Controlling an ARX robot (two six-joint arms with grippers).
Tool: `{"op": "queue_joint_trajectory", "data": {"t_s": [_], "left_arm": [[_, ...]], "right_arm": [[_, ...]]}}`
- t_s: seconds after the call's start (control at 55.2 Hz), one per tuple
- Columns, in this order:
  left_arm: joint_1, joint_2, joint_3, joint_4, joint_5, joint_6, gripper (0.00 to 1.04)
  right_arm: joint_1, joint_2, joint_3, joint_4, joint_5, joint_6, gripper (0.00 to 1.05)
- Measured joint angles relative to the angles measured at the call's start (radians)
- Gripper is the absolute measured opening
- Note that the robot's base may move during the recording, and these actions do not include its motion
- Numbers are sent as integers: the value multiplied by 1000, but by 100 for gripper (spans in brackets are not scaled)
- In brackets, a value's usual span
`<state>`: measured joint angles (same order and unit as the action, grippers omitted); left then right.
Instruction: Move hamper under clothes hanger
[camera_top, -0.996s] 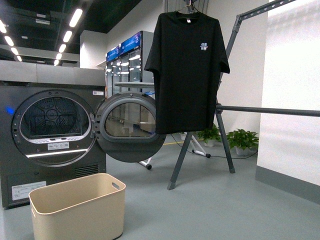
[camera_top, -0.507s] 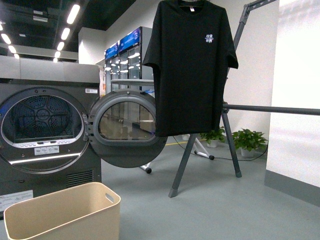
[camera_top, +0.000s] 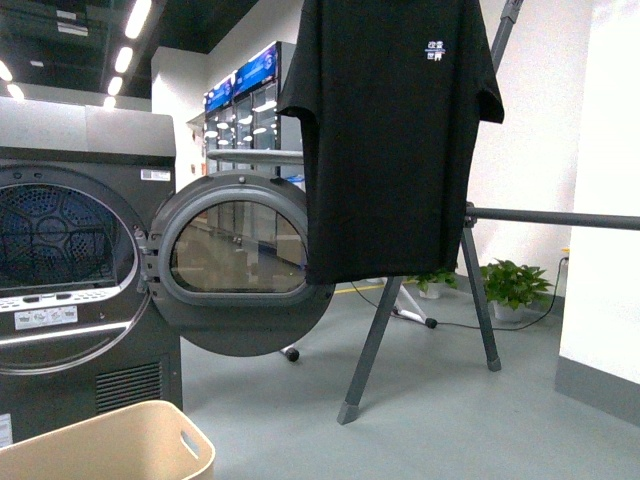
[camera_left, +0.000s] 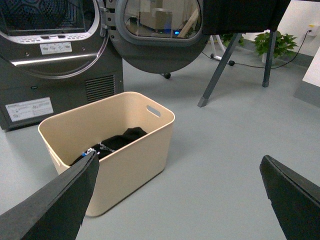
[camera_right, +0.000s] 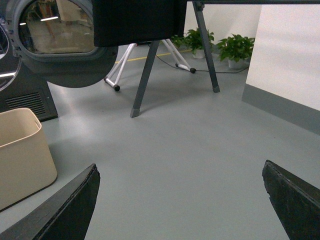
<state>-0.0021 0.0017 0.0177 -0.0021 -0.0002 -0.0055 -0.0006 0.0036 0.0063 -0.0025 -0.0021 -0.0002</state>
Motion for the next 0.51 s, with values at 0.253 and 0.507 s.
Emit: {"op": "queue_joint_trajectory", "data": {"t_s": [0.253, 0.507], "left_arm": [[0, -1, 0, 0, 1, 0, 98], [0, -2, 0, 1, 2, 0, 98]], "right_arm": [[0, 0, 0, -1, 0, 0, 97], [0, 0, 0, -1, 3, 0, 97]]}}
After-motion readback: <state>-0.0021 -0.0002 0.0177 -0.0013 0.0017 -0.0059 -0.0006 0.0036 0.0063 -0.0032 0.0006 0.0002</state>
